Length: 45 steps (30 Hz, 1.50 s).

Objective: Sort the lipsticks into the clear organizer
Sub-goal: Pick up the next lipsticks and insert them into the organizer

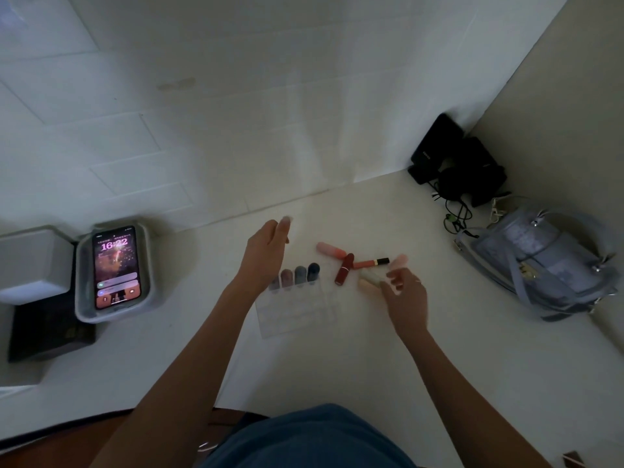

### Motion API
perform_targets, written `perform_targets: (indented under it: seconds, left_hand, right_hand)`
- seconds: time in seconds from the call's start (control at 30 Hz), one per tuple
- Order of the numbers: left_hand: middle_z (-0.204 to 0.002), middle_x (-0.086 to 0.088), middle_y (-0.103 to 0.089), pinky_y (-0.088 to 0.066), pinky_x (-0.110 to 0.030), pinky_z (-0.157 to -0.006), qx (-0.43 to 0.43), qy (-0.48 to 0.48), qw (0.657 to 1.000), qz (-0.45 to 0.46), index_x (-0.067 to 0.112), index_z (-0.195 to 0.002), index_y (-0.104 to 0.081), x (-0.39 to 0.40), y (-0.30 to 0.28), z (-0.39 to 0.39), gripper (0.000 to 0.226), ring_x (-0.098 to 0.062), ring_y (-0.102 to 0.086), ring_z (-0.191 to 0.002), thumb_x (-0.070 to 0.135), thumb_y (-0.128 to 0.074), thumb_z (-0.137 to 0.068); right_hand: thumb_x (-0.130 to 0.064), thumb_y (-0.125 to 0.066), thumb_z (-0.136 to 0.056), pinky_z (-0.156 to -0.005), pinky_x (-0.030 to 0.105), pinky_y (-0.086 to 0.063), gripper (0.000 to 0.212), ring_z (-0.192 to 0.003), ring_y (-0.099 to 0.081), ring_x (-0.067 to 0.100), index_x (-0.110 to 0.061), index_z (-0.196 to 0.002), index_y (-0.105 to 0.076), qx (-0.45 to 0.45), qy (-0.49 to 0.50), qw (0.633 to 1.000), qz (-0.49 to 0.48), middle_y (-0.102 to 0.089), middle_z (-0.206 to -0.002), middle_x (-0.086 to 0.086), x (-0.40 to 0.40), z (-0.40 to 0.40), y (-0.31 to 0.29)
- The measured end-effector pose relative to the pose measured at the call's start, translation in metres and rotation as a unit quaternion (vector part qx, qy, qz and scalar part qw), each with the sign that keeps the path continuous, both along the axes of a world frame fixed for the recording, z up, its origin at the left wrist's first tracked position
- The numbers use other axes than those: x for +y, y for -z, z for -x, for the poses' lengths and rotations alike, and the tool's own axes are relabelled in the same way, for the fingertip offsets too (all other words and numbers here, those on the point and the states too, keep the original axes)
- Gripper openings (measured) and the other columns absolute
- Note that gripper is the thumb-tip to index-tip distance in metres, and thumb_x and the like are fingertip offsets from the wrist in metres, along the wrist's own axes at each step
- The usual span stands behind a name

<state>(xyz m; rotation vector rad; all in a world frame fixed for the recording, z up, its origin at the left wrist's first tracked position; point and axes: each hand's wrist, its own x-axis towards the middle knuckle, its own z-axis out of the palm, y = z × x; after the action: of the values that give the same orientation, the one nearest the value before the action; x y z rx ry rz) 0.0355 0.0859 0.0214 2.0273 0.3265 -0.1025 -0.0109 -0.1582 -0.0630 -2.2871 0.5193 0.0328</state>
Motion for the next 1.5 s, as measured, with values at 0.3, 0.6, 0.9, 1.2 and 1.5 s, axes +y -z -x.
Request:
perform_targets:
  seconds: [0.3,0.6,0.9,1.2,1.5]
  left_hand:
    - [-0.073,-0.001,-0.053,-0.037,-0.02,-0.06,0.01,0.02,0.999,-0.028,0.009,-0.087,-0.06,-0.004,0.0,-0.004,0.044,-0.01,-0.049,-0.066,0.046,-0.038,-0.096]
    - [-0.076,-0.003,-0.054,-0.042,-0.02,-0.053,-0.048,0.059,0.997,-0.026,0.032,-0.132,-0.042,-0.011,-0.011,0.002,0.033,-0.015,-0.051,-0.062,0.026,-0.032,-0.101]
    - [-0.112,0.005,-0.042,-0.041,0.0,-0.064,-0.02,0.302,0.952,-0.051,0.038,-0.133,-0.045,-0.023,-0.021,0.008,0.075,-0.002,-0.046,-0.083,0.033,-0.081,-0.068]
    - [-0.083,0.012,-0.043,-0.039,-0.015,-0.061,-0.062,0.206,0.971,-0.108,0.031,-0.113,-0.064,-0.013,-0.023,0.007,0.035,-0.008,-0.049,-0.071,0.028,-0.072,-0.079]
    - [-0.089,-0.001,-0.056,-0.036,-0.023,-0.05,-0.011,0.204,0.974,-0.092,0.031,-0.092,-0.067,-0.017,-0.018,0.01,0.018,-0.011,-0.053,-0.064,0.036,-0.074,-0.076]
  right_hand:
    - [-0.012,-0.06,-0.085,-0.083,0.041,-0.045,0.028,-0.103,-0.051,0.033,-0.013,-0.113,-0.058,0.081,-0.134,0.983,0.095,-0.058,-0.105,0.013,0.005,0.006,0.018]
    - [-0.004,-0.061,-0.089,-0.068,0.024,-0.06,0.046,-0.083,-0.063,0.018,-0.025,-0.127,-0.046,0.017,-0.052,0.925,-0.375,-0.062,-0.087,0.007,0.043,-0.006,-0.048]
    - [-0.007,-0.057,-0.09,-0.081,0.042,-0.057,0.046,-0.101,-0.068,0.03,-0.031,-0.128,-0.048,0.019,-0.079,0.85,-0.521,-0.068,-0.105,0.024,0.062,-0.02,-0.082]
    - [-0.017,-0.068,-0.085,-0.063,0.024,-0.049,0.045,-0.067,-0.058,0.014,-0.021,-0.127,-0.054,0.041,-0.157,0.912,-0.377,-0.068,-0.097,0.01,0.055,-0.022,-0.081]
    - [0.01,-0.061,-0.083,-0.069,0.033,-0.049,0.021,-0.088,-0.057,0.028,-0.009,-0.092,-0.063,-0.02,-0.128,0.888,-0.441,-0.066,-0.099,0.011,0.05,-0.025,-0.082]
